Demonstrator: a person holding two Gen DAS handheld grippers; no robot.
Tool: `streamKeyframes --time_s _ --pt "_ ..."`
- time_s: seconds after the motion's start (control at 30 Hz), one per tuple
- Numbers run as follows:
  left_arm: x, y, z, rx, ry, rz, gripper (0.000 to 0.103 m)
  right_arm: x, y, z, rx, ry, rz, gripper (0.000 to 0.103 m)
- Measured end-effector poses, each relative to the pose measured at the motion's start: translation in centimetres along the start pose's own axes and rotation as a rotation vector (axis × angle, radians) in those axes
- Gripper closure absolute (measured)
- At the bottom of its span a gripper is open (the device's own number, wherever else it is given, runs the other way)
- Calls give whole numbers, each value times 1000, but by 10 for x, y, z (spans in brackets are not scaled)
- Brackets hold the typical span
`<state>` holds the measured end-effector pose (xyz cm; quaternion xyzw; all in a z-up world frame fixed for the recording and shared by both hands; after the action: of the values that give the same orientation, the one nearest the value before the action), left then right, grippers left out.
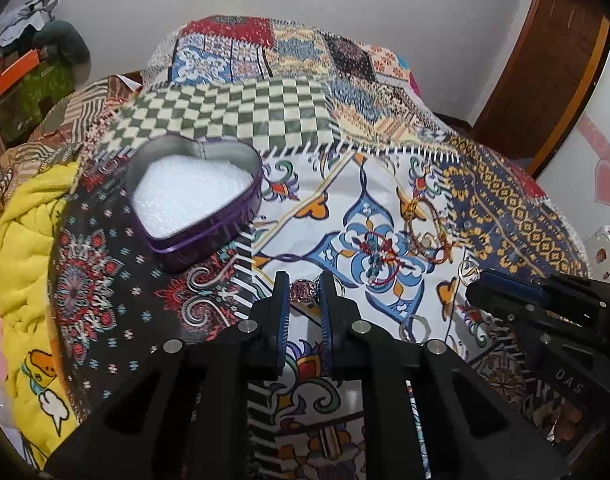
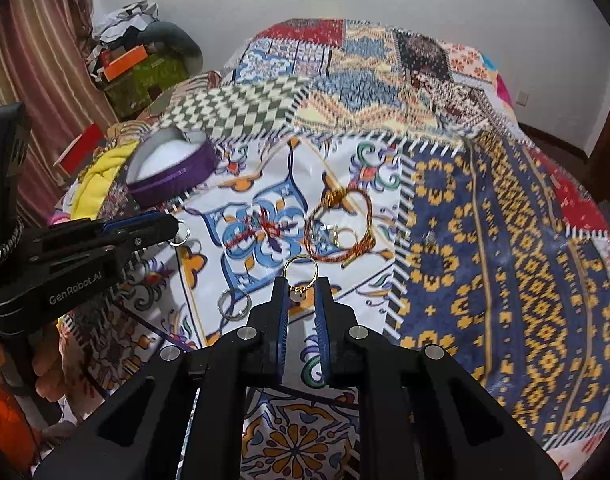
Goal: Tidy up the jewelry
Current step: 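Grasp a silver ring with the left tool while the right tool grasps a gold ring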
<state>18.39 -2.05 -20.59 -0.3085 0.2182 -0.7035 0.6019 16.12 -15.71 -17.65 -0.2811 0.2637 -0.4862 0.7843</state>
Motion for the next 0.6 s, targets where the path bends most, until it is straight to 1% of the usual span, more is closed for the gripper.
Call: streamKeyframes --time_s 0.27,0.37,0.6 --pt "-5 -33 22 93 -5 16 90 -11 -22 29 90 -17 -1 91" --pt "-8 -47 33 141 -1 26 90 -18 -28 40 124 -20 6 91" --pt "-22 -72 53 220 -7 51 90 -43 -35 67 189 -58 35 91"
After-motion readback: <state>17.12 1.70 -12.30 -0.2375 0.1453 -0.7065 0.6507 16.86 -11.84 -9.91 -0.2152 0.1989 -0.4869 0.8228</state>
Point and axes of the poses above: each gripper's, at about its wrist camera, not at the fingertips, and y roughly the way its jaws point, x to its right, z to its top, the point moved 4 cm from there along y, roughly the way its jaws point, and after that the axes turned 9 degrees about x, right-handed, at the moved point
